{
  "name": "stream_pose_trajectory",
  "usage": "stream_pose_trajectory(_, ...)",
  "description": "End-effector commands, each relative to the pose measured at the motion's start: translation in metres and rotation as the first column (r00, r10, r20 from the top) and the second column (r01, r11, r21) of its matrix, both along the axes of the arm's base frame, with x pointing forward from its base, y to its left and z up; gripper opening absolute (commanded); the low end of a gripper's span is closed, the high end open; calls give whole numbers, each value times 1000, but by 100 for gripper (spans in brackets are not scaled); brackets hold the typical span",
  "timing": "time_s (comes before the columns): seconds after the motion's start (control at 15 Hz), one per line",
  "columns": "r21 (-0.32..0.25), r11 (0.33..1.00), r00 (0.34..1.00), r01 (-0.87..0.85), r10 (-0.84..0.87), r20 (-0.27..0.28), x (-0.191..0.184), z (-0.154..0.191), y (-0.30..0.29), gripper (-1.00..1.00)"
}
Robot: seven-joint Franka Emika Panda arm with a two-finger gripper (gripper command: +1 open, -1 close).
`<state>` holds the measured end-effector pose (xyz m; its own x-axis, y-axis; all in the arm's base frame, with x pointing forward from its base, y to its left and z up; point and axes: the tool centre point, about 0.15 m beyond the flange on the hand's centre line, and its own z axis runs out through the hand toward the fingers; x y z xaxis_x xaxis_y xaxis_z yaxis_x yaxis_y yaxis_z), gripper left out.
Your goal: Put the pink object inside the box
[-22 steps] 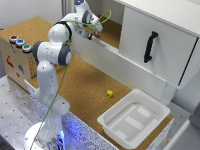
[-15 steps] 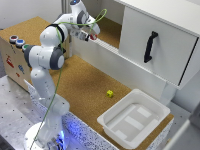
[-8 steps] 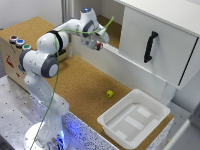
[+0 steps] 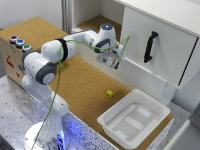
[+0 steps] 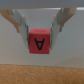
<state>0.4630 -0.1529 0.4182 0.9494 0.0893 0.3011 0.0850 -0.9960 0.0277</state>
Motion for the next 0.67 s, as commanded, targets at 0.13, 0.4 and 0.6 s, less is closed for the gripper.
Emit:
stream_pose_trajectory(0.13, -83, 980, 983, 180, -181, 0, -6, -30, -98, -100)
stream_pose_trajectory(0.4, -46, 986, 986, 162, -163, -32, 7, -64, -165, -100)
stream_pose_trajectory(0.6, -23, 995, 994, 98, -99, -37, 11, -83, -209, -100)
